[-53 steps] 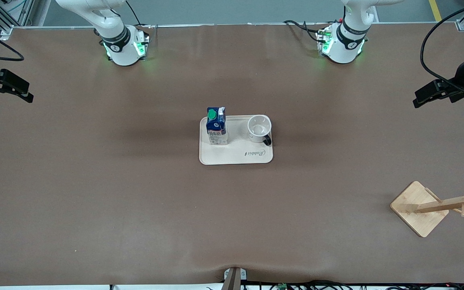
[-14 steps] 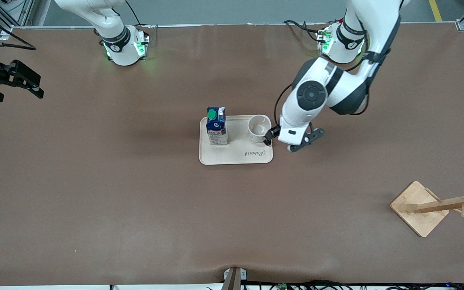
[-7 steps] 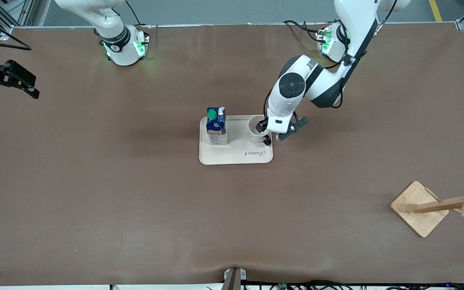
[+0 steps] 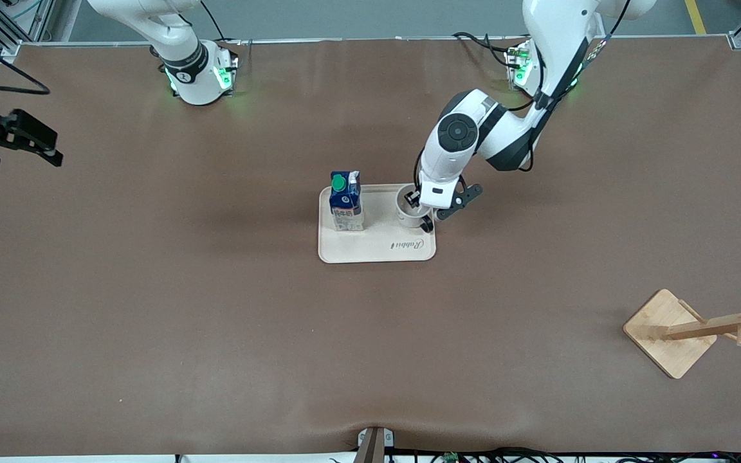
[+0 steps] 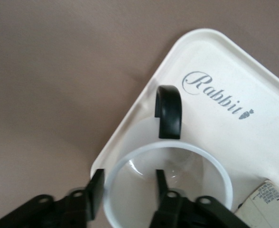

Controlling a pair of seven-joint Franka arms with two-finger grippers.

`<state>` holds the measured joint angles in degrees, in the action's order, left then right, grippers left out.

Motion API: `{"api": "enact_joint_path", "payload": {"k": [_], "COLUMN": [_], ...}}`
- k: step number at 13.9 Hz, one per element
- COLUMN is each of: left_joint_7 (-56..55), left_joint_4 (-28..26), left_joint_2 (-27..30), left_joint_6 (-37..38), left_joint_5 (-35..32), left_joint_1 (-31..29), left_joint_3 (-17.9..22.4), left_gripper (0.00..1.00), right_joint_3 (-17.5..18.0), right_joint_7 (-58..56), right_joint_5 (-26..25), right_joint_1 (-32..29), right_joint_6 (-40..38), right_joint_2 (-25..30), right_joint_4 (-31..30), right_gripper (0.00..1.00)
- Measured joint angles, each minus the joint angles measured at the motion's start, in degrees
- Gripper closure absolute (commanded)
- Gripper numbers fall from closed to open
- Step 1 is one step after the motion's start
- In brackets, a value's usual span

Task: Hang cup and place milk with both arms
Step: 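Lower the left gripper into the white mug and grip its rim, then lift the mug with the left gripper while the right gripper reaches the carton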

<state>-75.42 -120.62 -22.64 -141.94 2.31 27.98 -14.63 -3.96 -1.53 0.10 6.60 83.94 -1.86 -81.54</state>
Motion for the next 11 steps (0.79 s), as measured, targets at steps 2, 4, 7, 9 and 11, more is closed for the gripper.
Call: {"api": "enact_joint_path", "payload": {"k": [2, 4, 7, 9, 11], "left_joint_7": [0.0, 0.0, 0.1, 0.1, 0.1], "left_joint_4": [0.0, 0.1, 0.9, 1.8, 3.3], "left_joint_2": [-1.0, -1.2, -0.8, 1.2, 4.3], "left_joint_6": [-1.7, -2.1, -2.2, -1.5, 2.6], "left_joint_5": [0.0, 0.0, -0.1, -1.4, -4.4], "left_joint_1": [0.2, 0.2, 0.3, 0.1, -0.6], "left_joint_3": [0.0, 0.0, 0.0, 0.1, 0.5], "left_gripper": [1.0, 1.0, 1.0, 1.0, 1.0], "right_joint_3": [0.1, -0.2, -0.3, -0.2, -0.2], "right_joint_7": [0.0, 0.0, 0.0, 0.0, 0.0], "right_joint_5": [0.0, 0.0, 0.0, 0.0, 0.0], "right_joint_1": [0.1, 0.0, 0.0, 0.0, 0.0], "right_joint_6": [-0.1, -0.9, -0.4, 1.8, 3.2], "right_joint_2": [-0.3, -0.3, -0.3, -0.7, -2.1], "right_joint_4": [0.0, 0.0, 0.0, 0.0, 0.0], "right_gripper": [0.0, 0.0, 0.0, 0.0, 0.0]}}
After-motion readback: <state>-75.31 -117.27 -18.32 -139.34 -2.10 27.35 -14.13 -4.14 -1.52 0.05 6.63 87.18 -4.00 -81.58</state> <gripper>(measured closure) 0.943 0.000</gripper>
